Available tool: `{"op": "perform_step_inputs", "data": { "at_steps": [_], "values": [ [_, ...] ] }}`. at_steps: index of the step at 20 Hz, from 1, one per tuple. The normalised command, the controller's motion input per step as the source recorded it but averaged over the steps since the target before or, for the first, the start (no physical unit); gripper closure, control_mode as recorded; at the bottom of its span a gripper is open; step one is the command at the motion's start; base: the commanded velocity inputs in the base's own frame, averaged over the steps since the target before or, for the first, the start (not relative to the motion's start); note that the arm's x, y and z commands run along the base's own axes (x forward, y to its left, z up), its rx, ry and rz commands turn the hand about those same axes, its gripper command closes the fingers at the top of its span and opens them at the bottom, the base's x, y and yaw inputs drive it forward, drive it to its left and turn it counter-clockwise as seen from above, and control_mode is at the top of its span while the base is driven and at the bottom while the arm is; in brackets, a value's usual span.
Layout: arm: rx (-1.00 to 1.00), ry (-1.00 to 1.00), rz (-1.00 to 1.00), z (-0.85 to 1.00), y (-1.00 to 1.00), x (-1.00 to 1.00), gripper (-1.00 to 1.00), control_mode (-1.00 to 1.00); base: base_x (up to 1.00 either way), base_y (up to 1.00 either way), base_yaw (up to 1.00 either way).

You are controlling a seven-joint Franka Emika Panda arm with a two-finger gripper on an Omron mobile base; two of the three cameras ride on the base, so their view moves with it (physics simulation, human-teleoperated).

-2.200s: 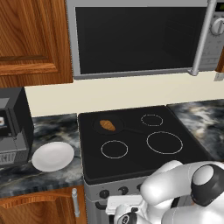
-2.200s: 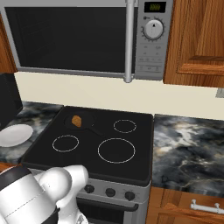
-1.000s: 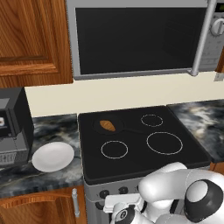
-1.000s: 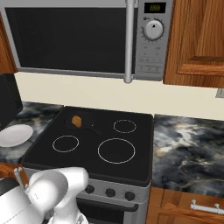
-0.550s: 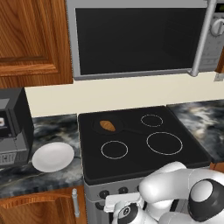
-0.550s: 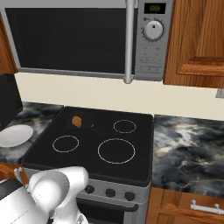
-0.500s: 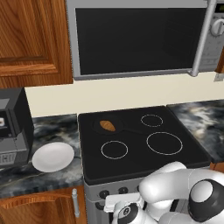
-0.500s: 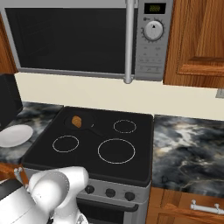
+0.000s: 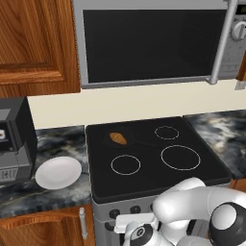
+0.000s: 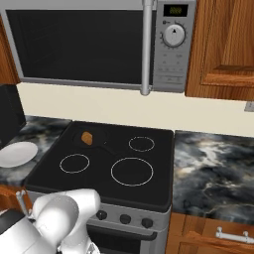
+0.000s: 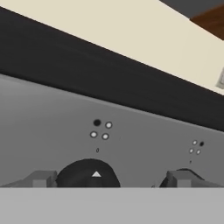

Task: Pick the croissant and place it on the pan. Then turn on the stove to warm the croissant.

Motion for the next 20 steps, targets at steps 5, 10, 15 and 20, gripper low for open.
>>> {"op": "perform_step_inputs", "data": {
  "at_steps": [5,10,15,20],
  "values": [
    [0.00,0.03,0.09,-0.56,0.00,0.11,1.00,-1.00,0.00,0.00,0.00],
    [0.00,0.03,0.08,-0.33,0.00,0.06,1.00,-1.00,0.00,0.00,0.00],
    [0.00,0.01,0.04,-0.04,0.00,0.00,1.00,-1.00,0.00,0.00,0.00],
    [0.00,0.00,0.00,0.00,0.00,0.00,1.00,-1.00,0.00,0.00,0.00]
  ]
}}
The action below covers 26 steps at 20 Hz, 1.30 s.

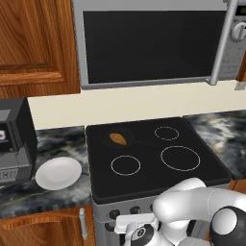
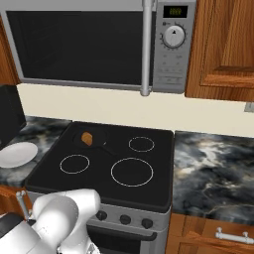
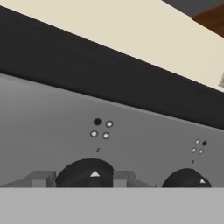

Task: Pick the croissant and place it on the pan. Then turn on the stove to warm the croissant.

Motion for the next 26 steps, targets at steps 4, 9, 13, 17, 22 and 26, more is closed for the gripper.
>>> {"op": "perform_step_inputs", "data": {
  "at_steps": [4,9,13,17,22,26],
  "values": [
    [0.00,0.00,0.01,0.00,0.00,0.00,1.00,-1.00,0.00,0.00,0.00],
    [0.00,0.00,0.11,-0.06,0.00,0.02,1.00,-1.00,0.00,0.00,0.00],
    [-0.01,0.01,0.22,-0.28,-0.01,0.04,1.00,-1.00,0.00,0.00,0.00],
    [-0.04,0.01,0.31,-0.38,-0.08,0.03,1.00,-1.00,0.00,0.00,0.00],
    [-0.08,0.02,0.38,-0.44,-0.17,0.02,1.00,-1.00,0.00,0.00,0.00],
    [-0.11,0.04,0.41,-0.48,-0.19,0.03,1.00,-1.00,0.00,0.00,0.00]
  ]
}}
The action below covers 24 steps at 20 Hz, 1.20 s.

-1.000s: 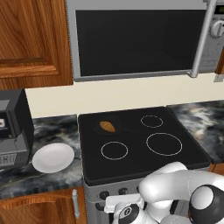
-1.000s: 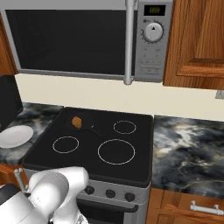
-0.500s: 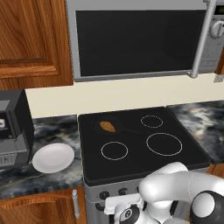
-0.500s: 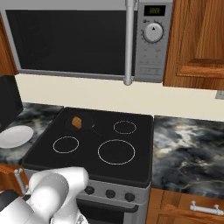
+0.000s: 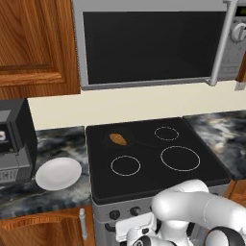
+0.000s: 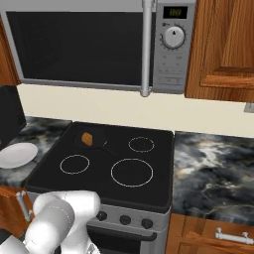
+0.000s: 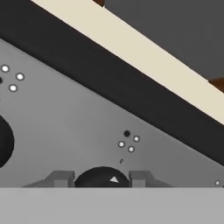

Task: Pick the croissant and place it on the pan. Then turn on the stove to warm the croissant.

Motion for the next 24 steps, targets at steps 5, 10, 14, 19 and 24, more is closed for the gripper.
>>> {"op": "perform_step_inputs", "data": {
  "at_steps": [5,10,14,19,24],
  "values": [
    [-0.18,0.06,0.45,-0.51,-0.13,0.10,1.00,-1.00,0.00,0.00,0.00],
    [-0.24,0.08,0.48,-0.52,-0.08,0.10,1.00,-1.00,0.00,0.00,0.00],
    [-0.28,0.11,0.49,-0.51,-0.02,0.13,1.00,-1.00,0.00,0.00,0.00],
    [-0.28,0.13,0.51,-0.48,0.00,0.16,1.00,-1.00,0.00,0.00,0.00],
    [-0.28,0.15,0.52,-0.44,0.00,0.10,1.00,-1.00,0.00,0.00,0.00]
  ]
}}
